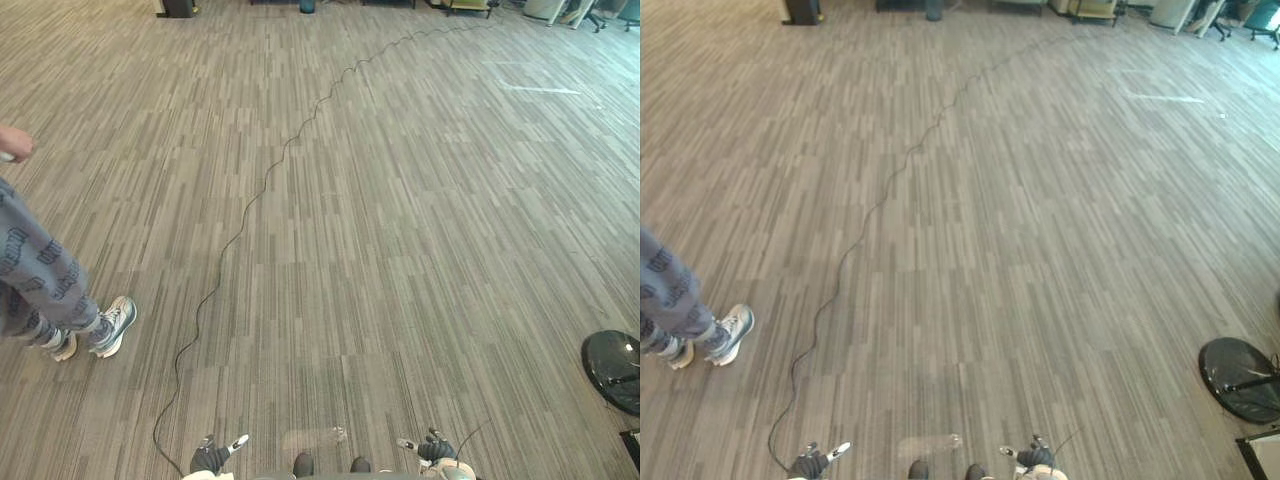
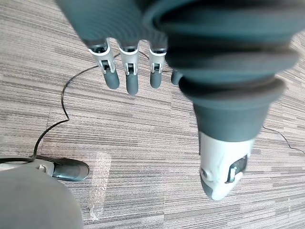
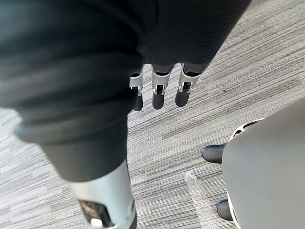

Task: Pick up cushions and gather them together orderly.

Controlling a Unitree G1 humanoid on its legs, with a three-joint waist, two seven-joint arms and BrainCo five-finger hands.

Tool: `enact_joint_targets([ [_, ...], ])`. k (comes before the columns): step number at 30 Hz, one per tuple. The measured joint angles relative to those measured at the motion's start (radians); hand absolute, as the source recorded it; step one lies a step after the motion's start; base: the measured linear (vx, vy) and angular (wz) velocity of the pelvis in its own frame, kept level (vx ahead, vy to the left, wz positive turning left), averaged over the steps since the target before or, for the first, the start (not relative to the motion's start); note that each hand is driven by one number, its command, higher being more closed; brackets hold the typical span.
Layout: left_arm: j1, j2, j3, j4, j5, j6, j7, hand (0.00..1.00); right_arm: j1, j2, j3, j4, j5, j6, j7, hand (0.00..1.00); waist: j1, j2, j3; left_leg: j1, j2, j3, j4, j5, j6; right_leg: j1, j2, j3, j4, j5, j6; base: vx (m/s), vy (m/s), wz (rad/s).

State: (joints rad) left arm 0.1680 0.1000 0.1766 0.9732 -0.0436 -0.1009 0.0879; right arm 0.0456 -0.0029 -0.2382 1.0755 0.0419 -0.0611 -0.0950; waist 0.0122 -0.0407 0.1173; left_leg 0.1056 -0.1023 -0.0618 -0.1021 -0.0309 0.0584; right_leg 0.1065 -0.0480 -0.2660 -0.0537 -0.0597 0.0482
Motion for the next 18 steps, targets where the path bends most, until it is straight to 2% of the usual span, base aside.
enact_joint_targets([
  [4,-0.001,0.0,-0.001,0.0,0.0,0.0,0.0,0.0,-0.004,0.0,-0.028,0.0,0.0,0.0,-0.004,0.0,-0.001,0.002,0.005,-0.003,-0.001,-0.005,0.0,0.0,0.0,-0.001,0.0,-0.003,0.005,-0.007,-0.005,-0.01,-0.004,0.04],
  [8,-0.005,0.004,-0.012,0.0,0.0,0.001,0.0,0.0,-0.006,0.0,-0.033,-0.002,0.0,-0.001,-0.005,0.0,-0.004,0.006,0.02,-0.005,0.0,-0.015,-0.004,-0.002,-0.002,-0.015,-0.003,-0.012,0.052,-0.043,-0.006,-0.02,-0.018,0.08],
  [10,-0.012,0.004,-0.014,-0.001,0.0,0.001,-0.001,0.0,-0.007,0.0,-0.034,-0.003,0.001,-0.003,-0.005,0.0,-0.003,0.002,0.027,-0.011,0.004,-0.008,0.005,-0.029,-0.023,-0.036,-0.011,-0.018,0.094,-0.076,-0.01,0.0,-0.011,0.04],
  [11,-0.016,0.009,-0.014,-0.002,0.0,0.001,-0.002,0.0,-0.007,-0.001,-0.034,-0.006,0.002,-0.005,-0.005,0.0,-0.003,-0.003,0.029,-0.039,0.002,-0.001,0.053,-0.057,-0.025,-0.05,-0.018,-0.018,0.118,-0.091,-0.014,0.04,-0.008,-0.03],
  [12,-0.024,0.016,-0.014,-0.012,-0.001,0.001,-0.004,0.0,-0.006,0.001,-0.033,-0.018,0.005,-0.009,-0.004,0.0,-0.001,-0.012,0.045,-0.124,0.014,0.058,0.234,-0.163,-0.057,-0.063,-0.025,-0.014,0.153,-0.119,-0.026,0.04,-0.008,-0.05],
  [13,-0.025,0.016,-0.014,-0.016,-0.001,0.001,-0.004,0.0,-0.006,0.001,-0.033,-0.022,0.006,-0.009,-0.004,0.0,0.001,-0.011,0.05,-0.14,0.021,0.072,0.276,-0.184,-0.07,-0.063,-0.025,-0.012,0.16,-0.123,-0.029,0.06,-0.022,-0.14],
  [14,-0.025,0.016,-0.008,-0.021,-0.001,0.001,-0.004,0.0,-0.005,0.0,-0.033,-0.031,0.01,-0.008,-0.005,0.0,0.003,-0.009,0.06,-0.179,0.039,0.123,0.385,-0.22,-0.098,-0.061,-0.023,-0.004,0.178,-0.132,-0.031,0.09,-0.016,-0.03],
  [15,-0.031,0.026,-0.007,-0.023,-0.003,0.001,-0.005,0.0,-0.008,0.004,-0.033,-0.037,0.019,-0.008,-0.006,0.0,0.003,-0.016,0.074,-0.229,0.048,0.173,0.512,-0.231,-0.11,-0.042,-0.031,-0.003,0.181,-0.144,-0.035,0.16,-0.011,0.04],
  [16,-0.037,0.032,-0.006,-0.028,-0.007,0.001,-0.005,0.0,-0.019,0.001,-0.033,-0.037,0.02,-0.008,-0.006,0.0,0.002,-0.022,0.088,-0.286,0.065,0.211,0.62,-0.282,-0.1,-0.024,-0.038,-0.007,0.18,-0.155,-0.042,0.2,0.026,0.12],
  [17,-0.043,0.03,-0.007,-0.038,-0.017,0.001,-0.005,0.0,-0.027,0.001,-0.033,-0.037,0.023,-0.007,-0.011,0.0,0.002,-0.019,0.105,-0.341,0.088,0.219,0.672,-0.305,-0.084,0.001,-0.043,-0.007,0.178,-0.165,-0.04,0.17,0.048,0.01],
  [18,-0.044,0.03,-0.007,-0.041,-0.023,0.0,-0.005,0.0,-0.028,-0.003,-0.033,-0.037,0.027,-0.007,-0.015,0.0,0.004,-0.024,0.112,-0.386,0.104,0.217,0.68,-0.302,-0.086,0.008,-0.047,-0.007,0.176,-0.177,-0.034,0.19,0.1,-0.09],
])
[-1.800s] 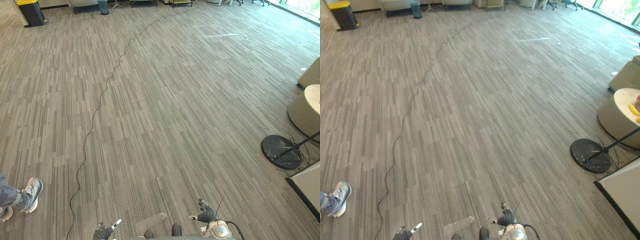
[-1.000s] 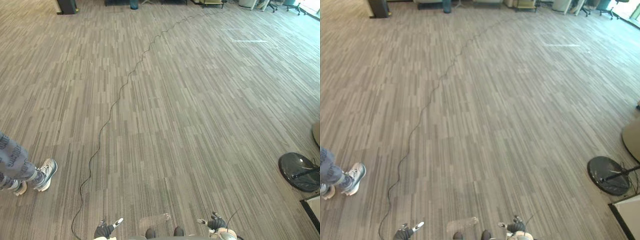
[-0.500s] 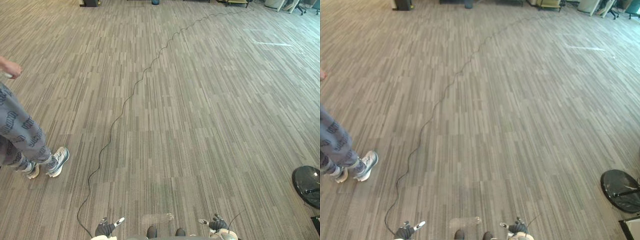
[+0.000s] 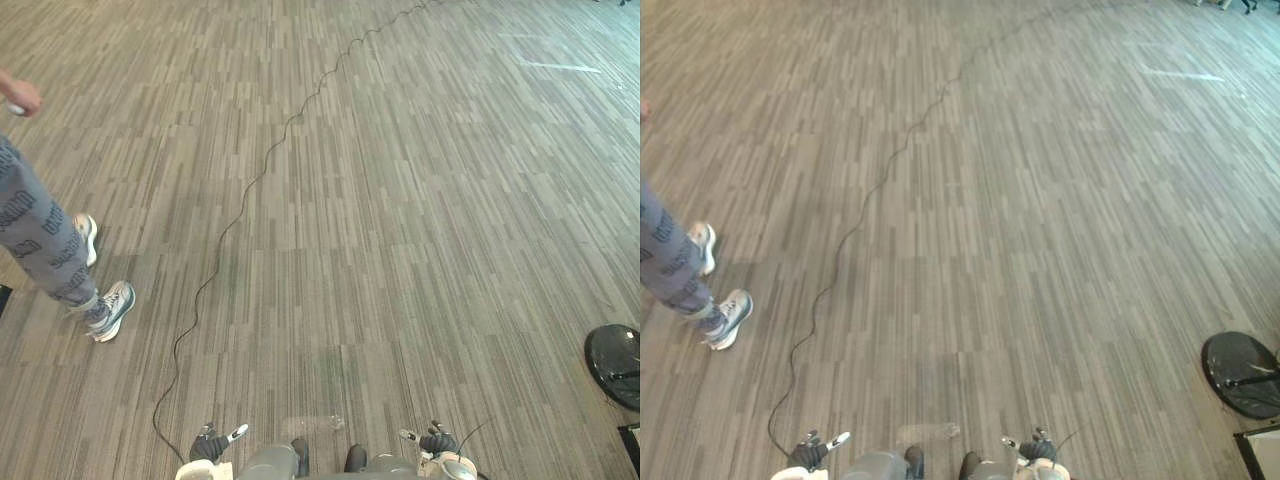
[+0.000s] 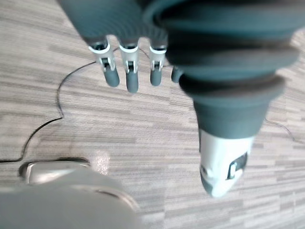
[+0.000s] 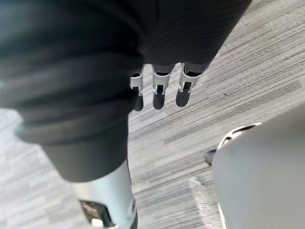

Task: Pick up cushions and gather them together orderly.

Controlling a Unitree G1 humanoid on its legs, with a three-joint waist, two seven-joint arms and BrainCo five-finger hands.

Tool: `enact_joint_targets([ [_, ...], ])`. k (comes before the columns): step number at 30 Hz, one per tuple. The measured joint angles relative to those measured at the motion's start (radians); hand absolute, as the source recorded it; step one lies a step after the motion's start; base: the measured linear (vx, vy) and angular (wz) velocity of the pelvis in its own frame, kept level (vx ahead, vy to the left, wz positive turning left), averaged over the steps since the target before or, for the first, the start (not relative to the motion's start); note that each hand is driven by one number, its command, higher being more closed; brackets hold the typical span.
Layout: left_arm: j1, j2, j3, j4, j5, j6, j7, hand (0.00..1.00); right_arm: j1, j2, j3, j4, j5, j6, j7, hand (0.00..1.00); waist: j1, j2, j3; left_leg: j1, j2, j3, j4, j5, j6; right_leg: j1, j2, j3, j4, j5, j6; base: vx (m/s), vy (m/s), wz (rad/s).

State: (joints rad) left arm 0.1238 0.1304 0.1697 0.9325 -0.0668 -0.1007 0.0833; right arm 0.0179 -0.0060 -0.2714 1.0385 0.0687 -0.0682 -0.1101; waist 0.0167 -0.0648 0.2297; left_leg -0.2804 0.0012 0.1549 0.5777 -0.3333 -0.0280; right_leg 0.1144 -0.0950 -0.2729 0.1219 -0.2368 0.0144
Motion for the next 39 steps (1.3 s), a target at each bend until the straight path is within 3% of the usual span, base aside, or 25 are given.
enact_joint_targets([
  [3,-0.001,-0.009,0.001,0.0,-0.021,0.0,0.001,0.0,0.004,-0.015,0.004,0.001,0.011,0.003,-0.011,0.0,0.027,0.015,0.007,-0.053,0.033,0.022,-0.134,0.179,0.007,0.048,-0.03,0.025,-0.006,-0.053,0.06,0.3,0.199,-0.18],
  [4,-0.005,-0.005,0.007,-0.005,-0.037,-0.002,0.003,0.0,0.003,-0.008,0.026,0.001,0.012,0.007,-0.012,0.0,0.044,-0.003,-0.005,-0.025,0.007,0.059,-0.173,0.173,0.015,0.049,-0.047,0.06,-0.034,-0.044,0.051,0.4,0.172,-0.27],
  [6,-0.011,-0.012,0.014,-0.019,-0.07,-0.003,0.004,0.0,-0.041,0.003,0.046,0.001,0.011,0.007,-0.011,0.0,0.056,-0.002,0.004,-0.052,0.033,0.093,-0.1,0.165,0.013,0.056,-0.03,0.086,-0.083,0.036,0.01,0.38,0.129,-0.39],
  [8,-0.012,-0.024,0.065,-0.016,-0.098,-0.007,0.0,0.0,-0.067,0.013,0.045,0.002,0.011,0.005,-0.011,0.0,0.072,-0.014,0.007,-0.132,0.037,0.089,0.001,0.137,0.016,0.079,-0.052,0.132,-0.089,0.067,0.043,0.31,0.195,-0.45],
  [9,0.007,-0.038,0.077,-0.015,-0.104,-0.006,0.002,0.0,-0.053,0.005,0.043,-0.001,0.009,0.003,-0.01,0.0,0.074,0.002,-0.02,-0.102,0.036,0.074,-0.142,0.168,0.061,0.08,-0.038,0.15,-0.077,0.056,0.061,0.29,0.205,-0.38],
  [10,0.008,-0.035,0.082,-0.01,-0.107,-0.004,0.0,0.0,-0.05,0.009,0.04,0.002,0.009,0.002,-0.009,0.0,0.075,-0.023,-0.031,-0.095,0.021,0.092,-0.13,0.143,0.053,0.065,-0.065,0.157,-0.03,0.035,0.083,0.5,0.225,-0.35],
  [11,0.008,-0.028,0.08,0.003,-0.112,-0.001,0.0,0.0,-0.037,0.014,0.039,0.003,0.008,0.001,-0.007,0.0,0.078,-0.026,-0.036,-0.06,0.016,0.095,-0.141,0.108,0.062,-0.016,-0.079,0.186,0.169,0.029,0.111,0.36,0.161,-0.14],
  [12,0.009,-0.025,0.078,0.006,-0.112,0.0,0.0,0.0,-0.033,0.016,0.039,0.004,0.008,0.003,-0.007,0.0,0.076,-0.031,-0.035,-0.044,0.013,0.1,-0.148,0.102,0.066,-0.036,-0.085,0.196,0.234,0.026,0.13,0.39,0.141,-0.07],
  [14,0.009,-0.01,0.068,0.01,-0.118,0.005,-0.001,0.0,-0.004,0.024,0.038,0.004,0.008,0.01,-0.002,0.0,0.068,-0.049,-0.033,0.032,-0.013,0.098,-0.173,0.072,0.081,-0.123,-0.102,0.238,0.505,0.061,0.234,0.32,0.065,0.07],
  [15,0.011,-0.004,0.057,0.01,-0.125,0.007,-0.001,0.0,0.009,0.029,0.037,-0.002,0.007,0.012,0.003,0.0,0.064,-0.048,-0.029,0.092,-0.021,0.096,-0.189,0.049,0.084,-0.165,-0.097,0.247,0.646,0.088,0.256,0.57,0.078,-0.07],
  [16,0.015,-0.003,0.047,0.012,-0.13,0.01,-0.001,0.0,-0.001,0.017,0.04,-0.002,-0.008,0.011,0.007,0.0,0.05,-0.034,-0.019,0.2,-0.02,0.095,-0.231,0.021,0.088,-0.24,-0.098,0.199,0.856,0.068,0.162,0.41,0.043,-0.13],
  [18,0.013,-0.007,0.039,0.012,-0.13,0.011,-0.001,0.0,-0.011,0.008,0.043,-0.008,-0.022,0.009,0.012,0.0,0.034,-0.02,-0.015,0.301,-0.012,0.094,-0.301,0.019,0.085,-0.313,-0.095,0.119,0.943,0.019,0.075,0.38,0.032,-0.09],
  [19,0.005,-0.009,0.028,0.012,-0.128,0.011,-0.002,0.0,-0.026,-0.002,0.051,-0.011,-0.03,0.008,0.012,0.0,0.026,-0.003,-0.004,0.379,0.008,0.1,-0.351,0.022,0.079,-0.365,-0.079,0.052,0.915,-0.026,0.03,0.54,0.016,-0.06],
  [21,-0.005,-0.02,0.028,0.016,-0.119,0.011,-0.007,0.0,-0.039,-0.009,0.053,-0.026,-0.03,0.006,0.013,0.0,0.016,0.01,0.005,0.449,0.037,0.108,-0.381,0.023,0.079,-0.455,-0.051,-0.03,0.786,-0.059,-0.008,0.58,-0.039,0.01],
  [22,-0.025,-0.033,0.027,0.028,-0.107,0.016,-0.008,0.0,-0.051,-0.012,0.061,-0.043,-0.029,-0.002,0.014,0.0,0.002,0.023,0.013,0.498,0.061,0.106,-0.407,0.023,0.079,-0.522,-0.002,-0.057,0.534,-0.019,-0.017,0.5,-0.062,0.13],
  [23,-0.028,-0.034,0.027,0.03,-0.105,0.018,-0.009,0.0,-0.053,-0.012,0.062,-0.043,-0.03,-0.002,0.015,0.0,0.0,0.023,0.013,0.503,0.062,0.105,-0.41,0.023,0.079,-0.528,0.005,-0.058,0.498,-0.004,-0.013,0.65,-0.109,0.27],
  [25,-0.032,-0.039,0.019,0.041,-0.081,0.021,-0.01,0.0,-0.059,-0.011,0.082,-0.039,-0.03,0.001,0.021,0.0,-0.014,0.006,0.01,0.589,0.039,0.082,-0.464,0.021,0.046,-0.531,0.047,-0.036,0.121,0.197,-0.019,0.57,-0.138,0.27],
  [26,-0.032,-0.04,0.017,0.042,-0.076,0.021,-0.012,0.0,-0.051,-0.009,0.085,-0.04,-0.029,0.0,0.026,0.0,-0.018,-0.002,0.007,0.615,0.03,0.066,-0.463,0.012,0.016,-0.532,0.05,-0.018,0.095,0.273,-0.072,0.67,-0.178,0.28],
  [27,-0.043,-0.062,0.021,0.057,-0.062,0.021,-0.014,0.0,-0.06,-0.019,0.079,-0.045,-0.028,-0.005,0.03,0.0,-0.028,0.021,0.008,0.651,0.049,0.041,-0.461,0.003,0.001,-0.539,0.067,0.005,0.16,0.35,-0.125,0.54,-0.148,0.12],
  [28,-0.052,-0.076,0.029,0.062,-0.041,0.021,-0.022,0.0,-0.08,-0.034,0.081,-0.041,-0.039,-0.001,0.032,0.0,-0.024,0.066,-0.009,0.637,0.091,0.024,-0.432,0.023,-0.033,-0.559,0.089,-0.015,0.22,0.288,-0.134,0.65,-0.197,0.04],
  [29,-0.062,-0.086,0.031,0.06,-0.027,0.02,-0.025,0.0,-0.082,-0.036,0.073,-0.045,-0.055,-0.002,0.034,0.0,-0.025,0.086,-0.014,0.602,0.112,0.005,-0.351,0.044,-0.065,-0.56,0.104,-0.026,0.247,0.249,-0.143,0.67,-0.222,-0.13],
  [31,-0.071,-0.109,0.066,0.061,-0.012,0.022,-0.026,0.0,-0.08,-0.032,0.059,-0.044,-0.068,0.001,0.034,0.0,-0.02,0.105,-0.008,0.481,0.158,-0.031,-0.031,0.186,-0.105,-0.487,0.15,-0.009,0.223,0.183,-0.153,0.81,-0.223,-0.32],
  [32,-0.071,-0.12,0.074,0.059,-0.011,0.023,-0.027,0.0,-0.069,-0.028,0.061,-0.042,-0.068,0.01,0.032,0.0,-0.017,0.112,-0.003,0.382,0.199,-0.041,0.223,0.2,-0.115,-0.387,0.189,0.01,0.157,0.169,-0.16,0.65,-0.094,-0.41],
  [36,-0.067,-0.108,0.076,0.015,0.002,0.019,-0.029,0.0,-0.038,-0.011,0.058,-0.04,-0.066,0.012,0.026,0.0,-0.001,0.082,0.005,0.17,0.217,-0.016,0.428,0.038,-0.066,-0.146,0.21,0.065,0.028,0.118,-0.159,0.57,-0.042,-0.21],
  [39,-0.07,-0.107,0.076,-0.018,-0.009,0.016,-0.03,0.0,-0.046,0.002,0.038,-0.039,-0.049,0.012,0.023,0.0,0.028,0.064,0.007,0.005,0.149,-0.005,0.169,-0.017,-0.032,-0.049,0.174,0.135,-0.029,0.09,-0.132,0.45,0.041,-0.48],
])
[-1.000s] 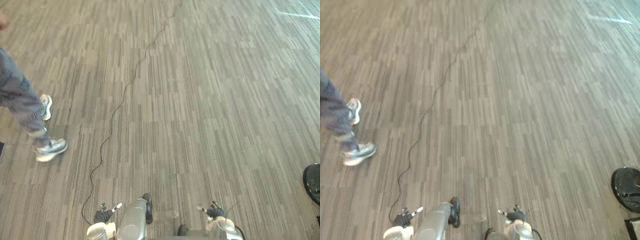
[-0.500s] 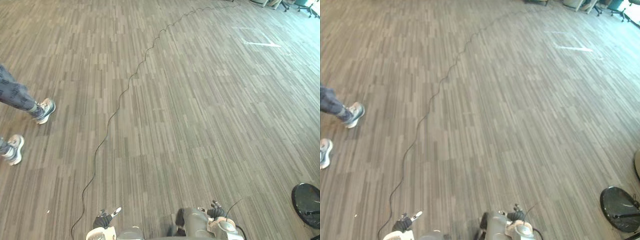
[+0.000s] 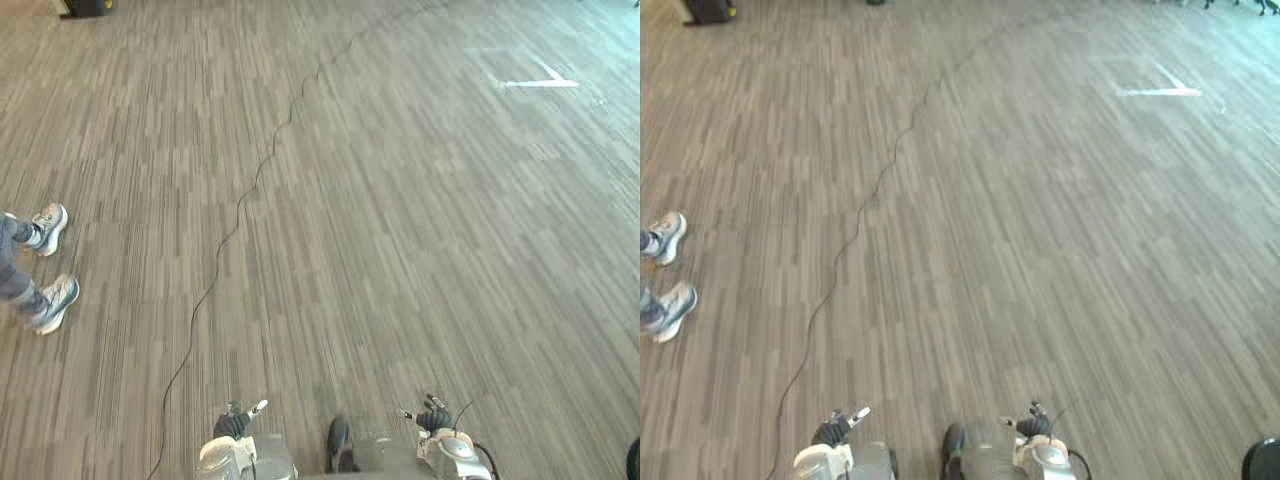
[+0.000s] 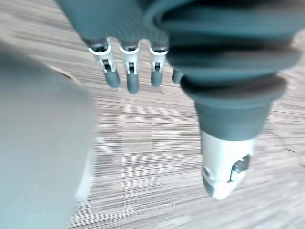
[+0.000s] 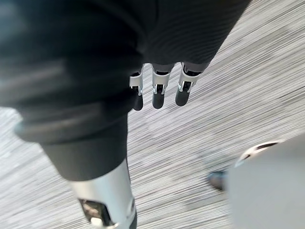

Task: Pick up cushions and gather them together orderly.

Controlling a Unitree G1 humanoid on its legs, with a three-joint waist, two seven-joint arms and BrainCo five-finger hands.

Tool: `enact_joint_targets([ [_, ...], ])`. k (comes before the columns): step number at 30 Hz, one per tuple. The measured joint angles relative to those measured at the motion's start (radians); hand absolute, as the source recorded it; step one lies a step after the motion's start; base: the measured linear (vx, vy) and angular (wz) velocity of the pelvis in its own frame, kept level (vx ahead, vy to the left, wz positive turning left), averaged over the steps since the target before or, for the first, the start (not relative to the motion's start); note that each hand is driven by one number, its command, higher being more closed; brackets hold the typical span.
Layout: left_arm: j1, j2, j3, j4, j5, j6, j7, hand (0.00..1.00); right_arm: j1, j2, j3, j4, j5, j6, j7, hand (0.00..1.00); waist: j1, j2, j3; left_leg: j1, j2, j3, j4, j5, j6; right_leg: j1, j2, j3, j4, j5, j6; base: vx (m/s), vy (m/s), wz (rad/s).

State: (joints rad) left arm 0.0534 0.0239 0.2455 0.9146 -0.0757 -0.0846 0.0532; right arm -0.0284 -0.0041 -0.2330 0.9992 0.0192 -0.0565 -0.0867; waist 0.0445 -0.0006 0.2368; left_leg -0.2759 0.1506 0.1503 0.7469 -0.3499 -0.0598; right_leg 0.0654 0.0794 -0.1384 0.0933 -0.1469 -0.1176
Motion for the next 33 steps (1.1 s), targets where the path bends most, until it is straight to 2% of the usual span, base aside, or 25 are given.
enact_joint_targets([
  [2,-0.002,-0.001,0.0,-0.017,-0.008,-0.017,0.0,0.0,-0.008,0.0,0.0,0.004,0.002,0.0,-0.003,0.0,0.017,-0.014,0.01,-0.048,-0.082,-0.053,-0.261,0.068,-0.017,0.049,-0.051,0.043,-0.013,-0.035,0.029,0.52,0.164,-0.56],
  [4,0.008,-0.009,-0.004,-0.019,-0.019,-0.02,0.001,0.0,-0.001,-0.002,0.0,0.025,0.002,0.0,-0.003,0.0,0.03,-0.004,0.004,-0.058,-0.109,-0.118,-0.487,0.252,-0.057,0.109,-0.074,0.096,-0.039,-0.077,0.068,0.54,0.248,-0.72],
  [5,0.013,-0.008,-0.004,-0.015,-0.029,-0.02,0.001,0.0,0.006,0.003,0.003,0.037,0.002,-0.002,-0.003,0.0,0.036,-0.007,-0.005,-0.043,-0.112,-0.116,-0.48,0.331,-0.043,0.131,-0.083,0.119,-0.04,-0.099,0.084,0.55,0.265,-0.78],
  [6,0.013,0.003,-0.003,-0.012,-0.046,-0.02,0.0,0.0,0.009,0.024,0.003,0.046,0.002,-0.001,-0.003,0.0,0.038,-0.028,-0.019,-0.044,-0.136,-0.1,-0.448,0.321,0.016,0.133,-0.113,0.144,-0.026,-0.118,0.097,0.58,0.258,-0.62],
  [8,0.011,0.007,0.003,-0.018,-0.059,-0.019,-0.001,0.0,0.017,0.044,0.0,0.041,0.0,-0.003,0.0,0.0,0.038,-0.052,-0.032,-0.067,-0.136,-0.061,-0.348,0.24,0.049,0.087,-0.137,0.176,0.082,-0.125,0.111,0.61,0.242,-0.54],
  [9,0.011,0.007,0.003,-0.016,-0.064,-0.018,-0.001,0.0,0.022,0.046,0.0,0.039,0.0,-0.003,0.001,0.0,0.046,-0.057,-0.034,-0.048,-0.131,-0.029,-0.319,0.2,0.083,0.055,-0.146,0.193,0.183,-0.133,0.125,0.69,0.282,-0.83],
  [10,0.011,0.011,-0.004,-0.011,-0.064,-0.018,0.002,0.0,0.02,0.045,0.003,0.038,-0.001,-0.004,0.006,0.0,0.046,-0.067,-0.035,0.014,-0.134,0.014,-0.315,0.146,0.112,-0.021,-0.163,0.201,0.4,-0.118,0.216,0.54,0.227,-0.77],
  [12,0.01,0.023,-0.032,0.002,-0.063,-0.016,0.002,0.0,0.017,0.044,0.007,0.031,-0.001,-0.006,0.009,0.0,0.039,-0.061,-0.028,0.088,-0.134,0.035,-0.328,0.102,0.128,-0.113,-0.18,0.19,0.648,-0.075,0.283,0.48,0.193,-0.63],
  [13,0.008,0.034,-0.058,0.028,-0.064,-0.013,0.002,0.0,0.01,0.042,0.009,0.007,0.0,-0.013,0.01,0.0,0.016,-0.053,-0.019,0.168,-0.13,0.044,-0.344,0.074,0.136,-0.177,-0.202,0.127,0.819,-0.093,0.251,0.46,0.154,-0.45],
  [14,0.008,0.04,-0.068,0.041,-0.064,-0.011,0.003,0.0,0.008,0.042,0.012,-0.003,0.0,-0.014,0.01,0.0,0.009,-0.048,-0.016,0.213,-0.127,0.058,-0.365,0.071,0.138,-0.205,-0.216,0.087,0.859,-0.106,0.226,0.44,0.113,-0.52],
  [15,0.007,0.039,-0.069,0.056,-0.064,-0.009,0.004,0.0,0.005,0.039,0.024,-0.004,0.0,-0.017,0.01,0.0,0.009,-0.038,-0.008,0.318,-0.111,0.088,-0.434,0.071,0.138,-0.247,-0.225,0.0,0.855,-0.137,0.176,0.46,0.088,-0.49],
  [17,0.008,0.04,-0.069,0.06,-0.058,-0.003,0.003,0.0,-0.002,0.033,0.044,-0.003,0.0,-0.018,0.01,0.0,0.008,-0.034,-0.005,0.409,-0.088,0.118,-0.501,0.071,0.137,-0.293,-0.21,-0.099,0.735,-0.163,0.149,0.47,0.068,-0.5],
  [19,0.005,0.04,-0.075,0.063,-0.042,0.004,0.003,0.0,-0.015,0.028,0.044,-0.003,0.0,-0.021,0.01,0.0,0.002,-0.035,-0.004,0.461,-0.076,0.148,-0.55,0.071,0.137,-0.361,-0.187,-0.158,0.539,-0.143,0.138,0.44,0.022,-0.4],
  [21,-0.003,0.041,-0.098,0.089,-0.014,0.005,0.002,0.0,-0.034,0.008,0.044,-0.002,0.0,-0.021,0.011,0.0,-0.015,-0.026,0.005,0.527,-0.073,0.175,-0.609,0.058,0.092,-0.417,-0.156,-0.207,0.222,0.009,0.142,0.54,-0.024,-0.28],
  [22,-0.005,0.047,-0.106,0.095,-0.001,0.005,0.002,0.0,-0.033,0.001,0.042,-0.001,0.0,-0.019,0.012,0.0,-0.021,-0.032,0.009,0.548,-0.082,0.176,-0.62,0.048,0.065,-0.434,-0.157,-0.224,0.144,0.061,0.133,0.64,-0.081,-0.07],
  [23,-0.001,0.053,-0.106,0.098,0.007,0.006,0.002,0.0,-0.027,-0.005,0.041,-0.001,0.0,-0.014,0.012,0.0,-0.028,-0.039,0.008,0.595,-0.09,0.167,-0.622,0.023,0.019,-0.448,-0.152,-0.238,0.103,0.114,0.093,0.73,-0.134,0.05],
  [24,0.002,0.051,-0.105,0.1,0.022,0.007,0.001,0.0,-0.02,-0.015,0.039,0.0,-0.001,-0.011,0.013,0.0,-0.04,-0.033,0.006,0.627,-0.08,0.156,-0.61,0.008,-0.006,-0.447,-0.135,-0.212,0.124,0.228,0.005,0.64,-0.145,0.05],
  [25,0.0,0.044,-0.101,0.1,0.038,0.006,0.001,0.0,-0.019,-0.024,0.035,0.0,-0.004,-0.008,0.018,0.0,-0.042,-0.013,-0.002,0.621,-0.046,0.14,-0.56,0.004,-0.014,-0.452,-0.116,-0.219,0.163,0.245,-0.016,0.67,-0.183,-0.1],
  [26,-0.002,0.034,-0.082,0.097,0.042,0.003,0.0,0.0,-0.017,-0.036,0.021,0.002,-0.014,-0.005,0.025,0.0,-0.041,0.015,-0.011,0.576,0.0,0.127,-0.436,0.023,-0.049,-0.446,-0.083,-0.228,0.189,0.194,-0.028,0.67,-0.209,-0.27],
  [27,-0.006,0.027,-0.062,0.099,0.052,0.006,0.001,0.0,-0.017,-0.034,0.0,-0.003,-0.02,-0.005,0.028,0.0,-0.045,0.024,-0.011,0.507,0.036,0.1,-0.27,0.085,-0.08,-0.427,-0.053,-0.225,0.199,0.164,-0.02,0.67,-0.213,-0.5],
  [28,-0.006,0.016,-0.037,0.099,0.052,0.01,0.0,0.0,-0.017,-0.034,0.001,-0.004,-0.02,-0.004,0.027,0.0,-0.044,0.038,0.0,0.451,0.063,0.081,-0.105,0.188,-0.064,-0.388,-0.023,-0.201,0.187,0.139,-0.023,0.55,-0.135,-0.73],
  [29,-0.005,-0.002,-0.014,0.092,0.05,0.009,0.0,0.0,-0.016,-0.041,0.004,-0.001,-0.02,-0.001,0.026,0.0,-0.036,0.063,0.011,0.388,0.1,0.067,0.071,0.314,-0.076,-0.321,0.015,-0.162,0.145,0.131,-0.028,0.66,-0.026,-1.14],
  [30,-0.007,0.0,-0.029,0.086,0.054,0.004,-0.003,0.0,-0.018,-0.043,0.006,0.002,-0.02,0.003,0.026,0.0,-0.033,0.071,0.021,0.316,0.118,0.058,0.251,0.236,-0.064,-0.238,0.048,-0.11,0.102,0.12,-0.037,0.64,0.023,-1.27],
  [31,-0.007,0.002,-0.036,0.075,0.055,0.002,-0.006,0.0,-0.017,-0.036,0.006,0.003,-0.019,0.007,0.026,0.0,-0.031,0.06,0.025,0.259,0.112,0.059,0.33,0.167,-0.068,-0.169,0.053,-0.072,0.069,0.113,-0.037,0.75,0.041,-1.15],
  [33,-0.005,0.003,-0.038,0.038,0.053,-0.004,-0.015,0.0,-0.004,-0.026,0.008,0.008,-0.019,0.01,0.025,0.0,-0.022,0.037,0.027,0.168,0.077,0.079,0.298,0.08,-0.046,-0.038,0.037,0.017,-0.005,0.108,-0.033,0.59,0.053,-1.08],
])
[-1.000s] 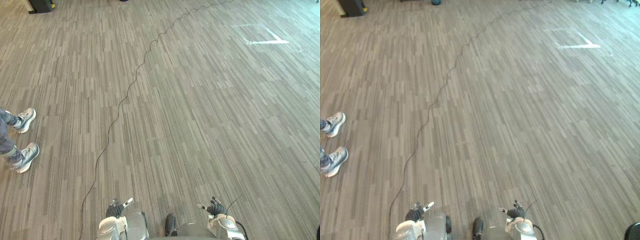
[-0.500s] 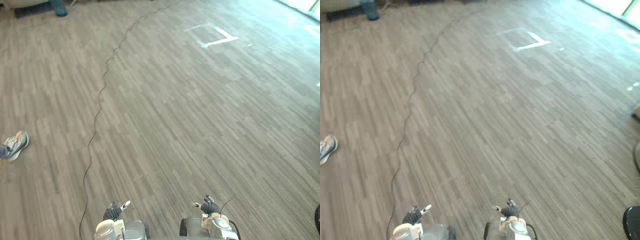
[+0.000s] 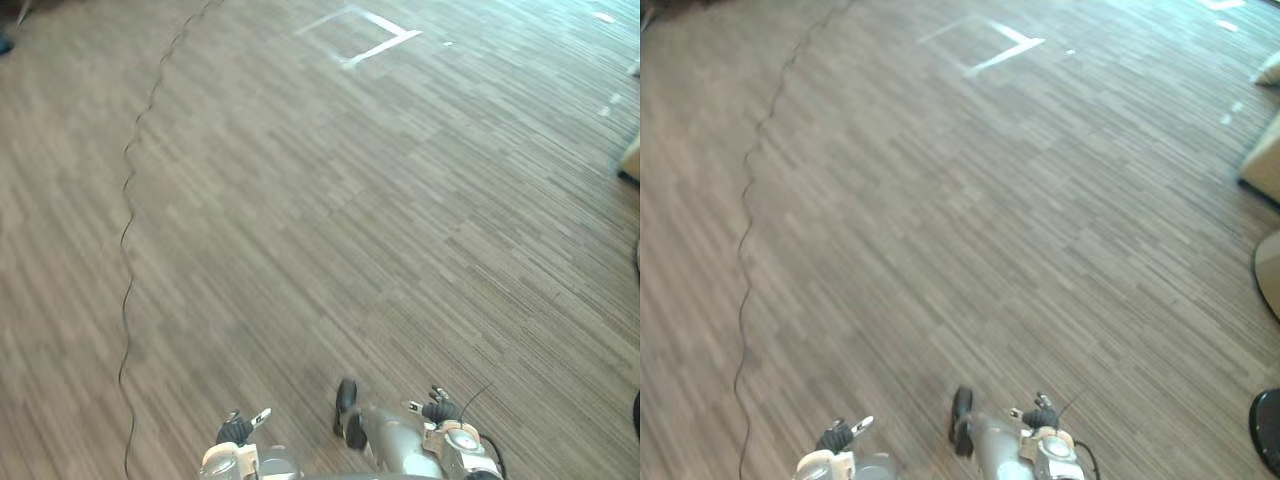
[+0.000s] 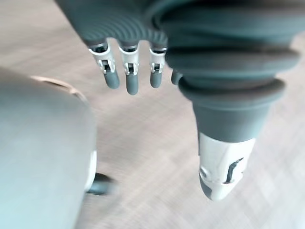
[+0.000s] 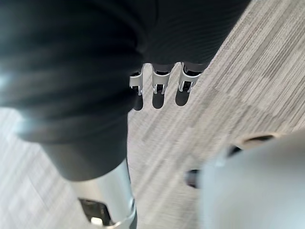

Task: Pick up cushions and gather them together orderly.

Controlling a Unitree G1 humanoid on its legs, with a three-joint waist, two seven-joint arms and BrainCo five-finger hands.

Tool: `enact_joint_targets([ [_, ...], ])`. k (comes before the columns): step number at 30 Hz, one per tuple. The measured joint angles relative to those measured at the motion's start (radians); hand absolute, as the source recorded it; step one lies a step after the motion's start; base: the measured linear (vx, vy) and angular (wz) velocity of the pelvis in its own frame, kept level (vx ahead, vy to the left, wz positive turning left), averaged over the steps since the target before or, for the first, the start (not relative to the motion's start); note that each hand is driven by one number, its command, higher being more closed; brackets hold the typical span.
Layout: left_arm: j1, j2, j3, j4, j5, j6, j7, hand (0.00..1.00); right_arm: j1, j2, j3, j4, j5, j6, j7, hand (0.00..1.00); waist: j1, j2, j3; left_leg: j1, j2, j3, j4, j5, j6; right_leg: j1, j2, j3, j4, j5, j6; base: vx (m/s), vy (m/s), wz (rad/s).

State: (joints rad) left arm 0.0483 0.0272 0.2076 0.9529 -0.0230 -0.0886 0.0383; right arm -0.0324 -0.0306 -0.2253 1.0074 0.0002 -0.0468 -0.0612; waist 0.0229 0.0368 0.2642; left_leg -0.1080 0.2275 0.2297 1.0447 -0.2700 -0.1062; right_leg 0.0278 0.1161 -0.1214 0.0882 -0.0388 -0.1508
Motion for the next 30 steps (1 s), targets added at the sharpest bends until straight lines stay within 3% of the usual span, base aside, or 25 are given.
enact_joint_targets([
  [2,0.002,-0.001,0.005,-0.024,-0.021,-0.016,-0.001,0.0,-0.006,-0.001,-0.002,0.001,0.0,0.0,0.0,0.0,0.022,-0.014,0.003,-0.096,-0.048,-0.006,-0.148,-0.049,0.035,0.068,-0.034,0.078,-0.028,-0.049,0.03,0.51,0.155,-1.18],
  [3,0.003,-0.006,0.006,-0.032,-0.032,-0.017,-0.001,0.0,-0.006,-0.005,-0.003,0.006,0.0,0.0,-0.001,0.0,0.032,-0.009,0.002,-0.143,-0.084,-0.048,-0.304,-0.05,0.041,0.09,-0.053,0.121,-0.024,-0.079,0.044,0.48,0.222,-1.04],
  [5,0.007,-0.011,0.01,-0.032,-0.062,-0.02,0.001,0.0,-0.005,-0.008,-0.001,0.013,0.0,0.0,-0.002,0.0,0.036,-0.004,-0.001,-0.17,-0.138,-0.138,-0.61,0.023,0.012,0.124,-0.086,0.177,-0.025,-0.138,0.067,0.43,0.279,-0.87],
  [6,0.011,-0.015,0.009,-0.032,-0.074,-0.022,0.001,0.0,-0.003,-0.01,0.001,0.017,0.0,0.0,-0.004,0.0,0.037,0.005,-0.004,-0.174,-0.142,-0.174,-0.757,0.101,-0.014,0.155,-0.094,0.201,-0.026,-0.172,0.086,0.42,0.311,-0.68],
  [7,0.014,-0.016,0.009,-0.03,-0.078,-0.025,0.002,0.0,0.001,-0.01,0.004,0.027,0.0,-0.001,-0.008,0.0,0.042,0.005,-0.009,-0.167,-0.141,-0.171,-0.759,0.163,-0.027,0.177,-0.102,0.217,-0.027,-0.193,0.093,0.66,0.441,-0.64],
  [8,0.024,-0.004,0.009,-0.03,-0.079,-0.031,0.0,0.0,0.014,0.01,0.008,0.036,0.0,-0.001,-0.011,0.0,0.046,-0.025,-0.044,-0.168,-0.176,-0.155,-0.716,0.21,0.026,0.196,-0.145,0.236,-0.013,-0.236,0.119,0.63,0.364,-0.39],
  [10,0.02,0.011,0.01,-0.029,-0.078,-0.03,-0.001,0.0,0.021,0.026,0.012,0.035,-0.001,-0.004,-0.01,0.0,0.042,-0.054,-0.055,-0.183,-0.196,-0.137,-0.652,0.144,0.073,0.168,-0.167,0.235,0.067,-0.253,0.141,0.64,0.291,-0.27],
  [11,0.02,0.019,0.01,-0.028,-0.077,-0.03,-0.001,0.0,0.025,0.032,0.014,0.033,-0.001,-0.005,-0.008,0.0,0.044,-0.061,-0.06,-0.177,-0.201,-0.124,-0.623,0.107,0.094,0.128,-0.171,0.24,0.181,-0.259,0.152,0.6,0.241,-0.35],
  [13,0.015,0.026,0.008,-0.013,-0.077,-0.026,0.002,0.0,0.021,0.032,0.015,0.032,-0.001,-0.005,-0.007,0.0,0.041,-0.08,-0.054,-0.103,-0.216,-0.086,-0.629,0.066,0.127,0.015,-0.192,0.24,0.494,-0.241,0.304,0.54,0.216,-0.34],
  [14,0.005,0.038,-0.005,0.005,-0.075,-0.014,0.004,0.0,0.018,0.028,0.015,0.031,-0.002,-0.011,-0.007,0.0,0.032,-0.083,-0.046,-0.021,-0.229,-0.081,-0.653,0.034,0.142,-0.035,-0.208,0.219,0.681,-0.223,0.35,0.61,0.206,-0.21],
  [15,0.005,0.045,-0.018,0.025,-0.072,-0.008,0.004,0.0,0.017,0.022,0.016,0.029,-0.002,-0.016,-0.006,0.0,0.025,-0.078,-0.042,0.059,-0.231,-0.081,-0.683,0.011,0.15,-0.067,-0.219,0.165,0.786,-0.238,0.314,0.51,0.152,-0.16],
  [17,0.006,0.05,-0.034,0.043,-0.062,-0.006,0.005,0.0,0.018,0.012,0.035,0.029,-0.002,-0.022,-0.006,0.0,0.02,-0.07,-0.039,0.205,-0.228,-0.077,-0.794,0.003,0.154,-0.134,-0.237,0.04,0.821,-0.286,0.218,0.5,0.088,-0.05],
  [18,0.005,0.049,-0.038,0.043,-0.058,-0.006,0.006,0.0,0.016,0.01,0.038,0.028,-0.002,-0.024,-0.003,0.0,0.015,-0.07,-0.039,0.252,-0.218,-0.079,-0.834,-0.004,0.157,-0.18,-0.235,-0.017,0.783,-0.3,0.193,0.61,0.018,0.02],
  [20,0.001,0.045,-0.043,0.053,-0.056,-0.002,0.005,0.0,0.008,-0.001,0.037,0.025,-0.002,-0.026,0.001,0.0,0.008,-0.062,-0.034,0.307,-0.19,-0.08,-0.871,-0.026,0.147,-0.284,-0.21,-0.087,0.658,-0.303,0.179,0.53,-0.015,0.07],
  [23,0.004,0.042,-0.058,0.062,-0.055,0.012,0.006,0.0,0.005,-0.015,0.029,-0.01,0.0,-0.026,0.001,0.0,-0.029,-0.055,-0.021,0.408,-0.156,-0.084,-0.93,-0.035,0.147,-0.381,-0.183,-0.172,0.271,-0.126,0.185,0.61,-0.072,0.26],
  [24,0.007,0.048,-0.069,0.062,-0.053,0.011,0.006,0.0,0.006,-0.013,0.027,-0.011,0.0,-0.026,0.001,0.0,-0.031,-0.073,-0.019,0.448,-0.17,-0.093,-0.937,-0.035,0.147,-0.394,-0.19,-0.187,0.144,-0.054,0.188,0.83,-0.172,0.27],
  [25,0.016,0.057,-0.07,0.064,-0.047,0.011,0.006,0.0,0.01,-0.007,0.023,-0.009,0.0,-0.025,0.001,0.0,-0.029,-0.092,-0.026,0.488,-0.184,-0.113,-0.926,-0.035,0.147,-0.406,-0.195,-0.177,0.124,-0.022,0.172,0.74,-0.182,0.27],
  [26,0.015,0.057,-0.069,0.07,-0.04,0.011,0.006,0.0,0.012,-0.009,0.014,-0.01,0.0,-0.025,0.002,0.0,-0.035,-0.086,-0.032,0.501,-0.177,-0.135,-0.898,-0.035,0.146,-0.41,-0.184,-0.137,0.158,0.07,0.126,0.81,-0.229,0.36],
  [27,0.013,0.043,-0.067,0.074,-0.026,0.011,0.004,0.0,0.014,-0.012,-0.016,-0.011,-0.001,-0.024,0.003,0.0,-0.042,-0.053,-0.058,0.469,-0.139,-0.165,-0.793,-0.032,0.14,-0.409,-0.161,-0.143,0.21,0.114,0.089,0.81,-0.231,0.31],
  [28,0.008,0.031,-0.066,0.079,-0.017,0.009,0.004,0.0,0.013,-0.014,-0.04,-0.012,-0.001,-0.024,0.003,0.0,-0.039,-0.012,-0.066,0.409,-0.103,-0.184,-0.643,0.002,0.084,-0.397,-0.139,-0.17,0.238,0.07,0.064,0.8,-0.224,0.2],
  [29,0.007,0.02,-0.06,0.08,-0.016,0.009,0.003,0.0,0.01,-0.019,-0.045,-0.014,0.0,-0.024,0.003,0.0,-0.036,0.014,-0.059,0.348,-0.074,-0.196,-0.491,0.079,-0.003,-0.366,-0.114,-0.178,0.238,0.039,0.049,0.79,-0.198,-0.16],
  [30,0.008,-0.007,-0.023,0.077,-0.02,0.009,0.0,0.0,0.008,-0.019,-0.039,-0.017,0.001,-0.022,0.003,0.0,-0.03,0.04,-0.046,0.257,-0.048,-0.215,-0.279,0.251,-0.083,-0.299,-0.079,-0.161,0.214,0.005,0.039,0.79,-0.143,-0.29],
])
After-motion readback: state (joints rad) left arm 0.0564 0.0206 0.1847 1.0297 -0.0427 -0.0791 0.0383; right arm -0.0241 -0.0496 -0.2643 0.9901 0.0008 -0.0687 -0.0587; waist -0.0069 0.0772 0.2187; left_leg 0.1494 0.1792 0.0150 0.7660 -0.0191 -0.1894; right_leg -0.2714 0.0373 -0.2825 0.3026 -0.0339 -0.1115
